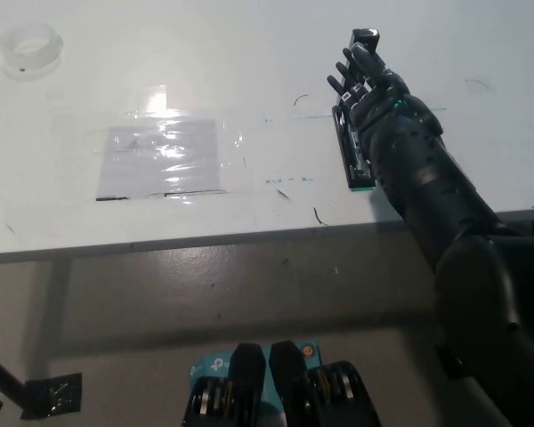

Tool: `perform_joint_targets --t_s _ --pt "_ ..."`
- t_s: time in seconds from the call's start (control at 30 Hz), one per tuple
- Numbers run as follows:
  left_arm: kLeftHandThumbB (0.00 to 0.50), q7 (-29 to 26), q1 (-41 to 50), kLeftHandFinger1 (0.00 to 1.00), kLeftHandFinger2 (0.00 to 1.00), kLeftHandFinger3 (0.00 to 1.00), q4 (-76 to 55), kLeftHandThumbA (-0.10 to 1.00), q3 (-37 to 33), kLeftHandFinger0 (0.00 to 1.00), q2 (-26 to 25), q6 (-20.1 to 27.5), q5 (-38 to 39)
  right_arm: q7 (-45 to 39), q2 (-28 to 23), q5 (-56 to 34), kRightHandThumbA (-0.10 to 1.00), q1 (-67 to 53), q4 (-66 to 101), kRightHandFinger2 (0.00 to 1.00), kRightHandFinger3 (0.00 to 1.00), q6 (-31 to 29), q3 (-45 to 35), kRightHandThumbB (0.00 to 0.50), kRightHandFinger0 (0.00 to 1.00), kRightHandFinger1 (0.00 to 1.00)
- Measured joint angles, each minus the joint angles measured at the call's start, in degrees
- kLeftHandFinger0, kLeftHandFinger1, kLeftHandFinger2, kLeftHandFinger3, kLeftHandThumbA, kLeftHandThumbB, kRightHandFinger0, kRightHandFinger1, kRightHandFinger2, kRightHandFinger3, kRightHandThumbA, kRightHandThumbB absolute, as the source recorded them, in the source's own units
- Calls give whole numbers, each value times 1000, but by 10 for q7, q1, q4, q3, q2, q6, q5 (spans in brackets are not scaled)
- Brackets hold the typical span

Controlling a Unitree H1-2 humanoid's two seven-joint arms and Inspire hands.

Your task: A stapler is kept infront of the robot on the black mark on the desk and the robot uses its right hand to lift the top of the stapler to open it

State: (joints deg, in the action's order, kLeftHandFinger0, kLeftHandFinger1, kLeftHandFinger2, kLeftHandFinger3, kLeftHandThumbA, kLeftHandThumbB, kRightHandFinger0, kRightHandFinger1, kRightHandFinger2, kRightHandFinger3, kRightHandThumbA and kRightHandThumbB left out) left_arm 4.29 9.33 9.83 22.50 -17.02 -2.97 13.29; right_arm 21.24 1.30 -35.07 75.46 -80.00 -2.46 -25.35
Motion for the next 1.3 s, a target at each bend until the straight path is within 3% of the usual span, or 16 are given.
perform_joint_targets --t_s 0.23,0.27,0.43,0.53,0.57,0.63,0.87,0.97,1.13,1.2,1.3 --pt "166 0 0 526 653 810 0 1000 0 428 0 0 0 5 0 11 439 4 0 682 896 0 -1 0 501 610" --pt "157 0 0 522 648 809 0 1000 0 431 0 0 0 5 0 11 444 4 1 734 903 0 -3 0 553 663" --pt "156 0 -2 530 664 794 0 1000 0 443 0 0 0 2 10 6 542 -17 53 761 929 9 -27 0 615 687" --pt "146 0 -2 530 651 801 0 1000 0 453 0 -1 0 3 27 3 550 -59 127 769 954 28 -27 0 636 701" --pt "138 0 -2 529 650 793 0 1000 0 446 0 -1 0 4 33 2 564 -75 154 806 1000 35 -27 0 689 755" --pt "130 0 -2 530 657 789 0 1000 0 434 0 -1 0 5 45 0 581 -108 205 837 1000 48 -24 0 730 806" --pt "145 0 -3 516 616 764 1 1000 0 458 1 -3 0 7 90 -8 562 -232 377 857 1000 99 -5 0 688 799" --pt "151 0 -3 544 674 793 1 1000 0 452 1 -4 0 9 100 -20 564 -280 451 823 1000 123 15 0 680 750" --pt "146 0 -3 535 667 783 1 1000 0 442 1 -6 0 26 114 -43 560 -374 559 852 1000 166 64 0 715 791" --pt "152 0 -3 518 635 759 1 1000 0 436 1 -7 0 33 114 -55 605 -409 603 926 1000 180 83 0 762 871" --pt "149 0 -4 512 621 770 1 1000 1 439 1 -8 0 47 109 -79 627 -453 672 898 1000 202 110 0 757 855"
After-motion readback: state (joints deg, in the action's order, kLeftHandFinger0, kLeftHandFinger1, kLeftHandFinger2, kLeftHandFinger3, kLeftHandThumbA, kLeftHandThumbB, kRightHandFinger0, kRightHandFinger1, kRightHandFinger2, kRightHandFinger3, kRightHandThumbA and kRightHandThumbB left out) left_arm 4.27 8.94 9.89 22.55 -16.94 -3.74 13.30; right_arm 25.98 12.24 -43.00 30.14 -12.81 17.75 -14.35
